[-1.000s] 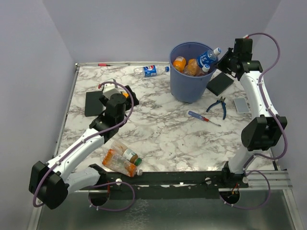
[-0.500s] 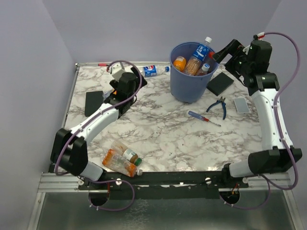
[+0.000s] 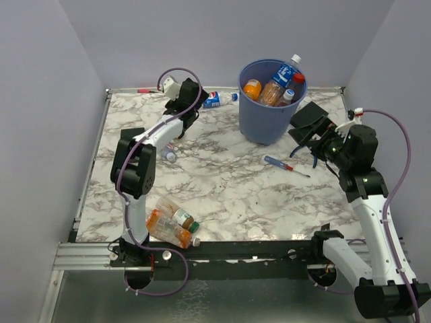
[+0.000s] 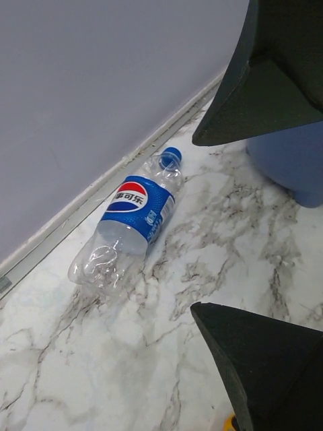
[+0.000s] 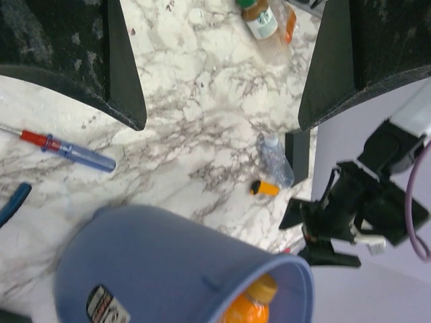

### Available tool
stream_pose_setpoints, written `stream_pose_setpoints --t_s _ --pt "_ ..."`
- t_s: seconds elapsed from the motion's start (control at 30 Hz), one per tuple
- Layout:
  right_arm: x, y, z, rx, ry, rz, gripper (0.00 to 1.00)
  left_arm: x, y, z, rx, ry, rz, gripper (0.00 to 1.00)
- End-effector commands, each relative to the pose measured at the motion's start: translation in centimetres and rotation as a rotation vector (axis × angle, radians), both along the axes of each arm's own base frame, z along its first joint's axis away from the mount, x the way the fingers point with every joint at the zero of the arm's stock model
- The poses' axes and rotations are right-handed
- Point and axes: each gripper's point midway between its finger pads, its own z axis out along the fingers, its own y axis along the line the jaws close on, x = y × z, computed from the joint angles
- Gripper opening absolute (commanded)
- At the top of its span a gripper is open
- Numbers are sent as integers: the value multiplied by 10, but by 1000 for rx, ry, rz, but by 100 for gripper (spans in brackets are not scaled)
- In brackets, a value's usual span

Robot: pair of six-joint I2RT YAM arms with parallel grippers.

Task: Put the plastic bottles in the bin
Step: Pick up the plastic bottle from the corner of the board.

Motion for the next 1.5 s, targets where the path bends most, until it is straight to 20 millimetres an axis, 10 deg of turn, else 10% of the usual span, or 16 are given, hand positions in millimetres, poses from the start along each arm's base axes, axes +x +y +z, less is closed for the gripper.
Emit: stream_pose_setpoints --t_s 0.0,0.87,1.47 --pt "-22 19 -1 20 -58 103 97 28 -2 -26 -218 41 92 99" --pt "-56 25 -49 -11 -25 157 97 115 -12 -121 -538 -12 341 98" --pt "-60 22 -64 4 4 132 96 113 8 -147 -512 -18 377 29"
